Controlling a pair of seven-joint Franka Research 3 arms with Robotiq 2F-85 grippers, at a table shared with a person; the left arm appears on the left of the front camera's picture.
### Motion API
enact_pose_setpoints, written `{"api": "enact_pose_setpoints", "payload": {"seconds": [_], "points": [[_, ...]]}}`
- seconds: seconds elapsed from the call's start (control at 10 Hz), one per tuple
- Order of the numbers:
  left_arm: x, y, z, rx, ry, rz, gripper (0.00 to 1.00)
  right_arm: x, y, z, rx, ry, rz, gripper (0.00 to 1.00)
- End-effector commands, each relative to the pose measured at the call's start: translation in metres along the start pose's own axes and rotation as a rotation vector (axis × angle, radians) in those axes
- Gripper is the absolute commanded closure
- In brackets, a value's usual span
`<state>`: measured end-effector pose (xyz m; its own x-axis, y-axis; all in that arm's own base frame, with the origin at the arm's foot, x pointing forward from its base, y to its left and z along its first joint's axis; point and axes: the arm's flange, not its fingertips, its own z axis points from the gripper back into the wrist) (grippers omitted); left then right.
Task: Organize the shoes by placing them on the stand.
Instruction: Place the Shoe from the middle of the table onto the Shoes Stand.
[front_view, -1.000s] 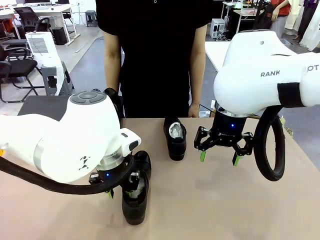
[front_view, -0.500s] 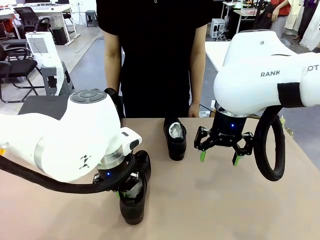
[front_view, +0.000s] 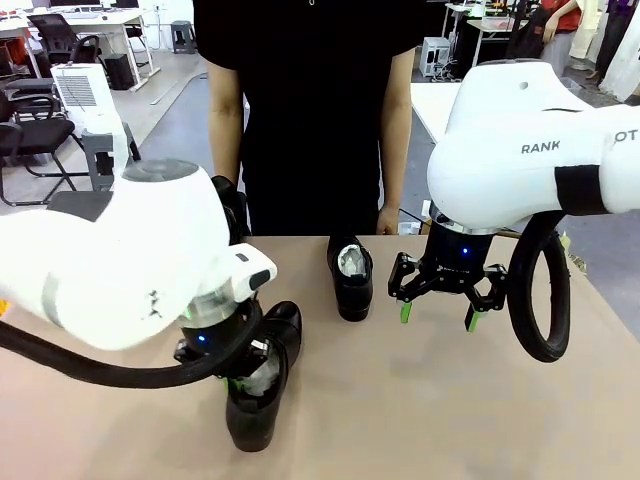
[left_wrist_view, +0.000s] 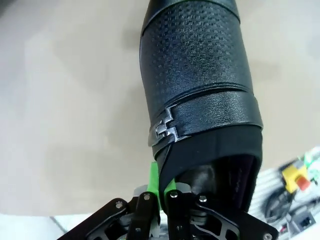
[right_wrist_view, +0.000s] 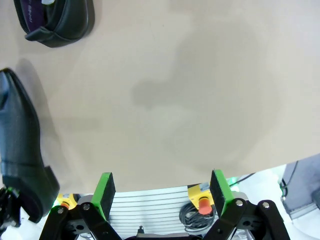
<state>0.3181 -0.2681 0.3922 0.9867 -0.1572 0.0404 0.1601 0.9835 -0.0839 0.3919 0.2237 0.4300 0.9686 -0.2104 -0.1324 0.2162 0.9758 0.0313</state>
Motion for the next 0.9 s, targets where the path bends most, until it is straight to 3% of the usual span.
{"api": "enact_pose_setpoints", "payload": {"seconds": [0.0,0.1,0.4,0.6,0.7,0.8], "points": [[-0.025,0.039,0.048,-0.025,-0.012,-0.094,1.00,0.005,0.000,0.004,-0.013,-0.007,0.014,0.00],[-0.035,0.061,0.072,-0.087,-0.031,-0.134,1.00,0.005,0.000,0.004,-0.013,-0.007,0.014,0.00],[-0.039,0.142,0.127,-0.065,-0.243,0.029,1.00,0.005,0.000,0.004,-0.013,-0.007,0.014,0.00],[-0.033,0.182,0.146,-0.076,-0.292,0.136,1.00,0.005,0.000,0.004,-0.013,-0.007,0.014,0.00],[-0.037,0.149,0.145,-0.077,-0.235,0.040,1.00,0.005,0.000,0.004,-0.013,-0.007,0.014,0.00],[-0.037,0.149,0.145,-0.077,-0.235,0.040,1.00,0.005,0.000,0.004,-0.013,-0.007,0.014,0.00]]}}
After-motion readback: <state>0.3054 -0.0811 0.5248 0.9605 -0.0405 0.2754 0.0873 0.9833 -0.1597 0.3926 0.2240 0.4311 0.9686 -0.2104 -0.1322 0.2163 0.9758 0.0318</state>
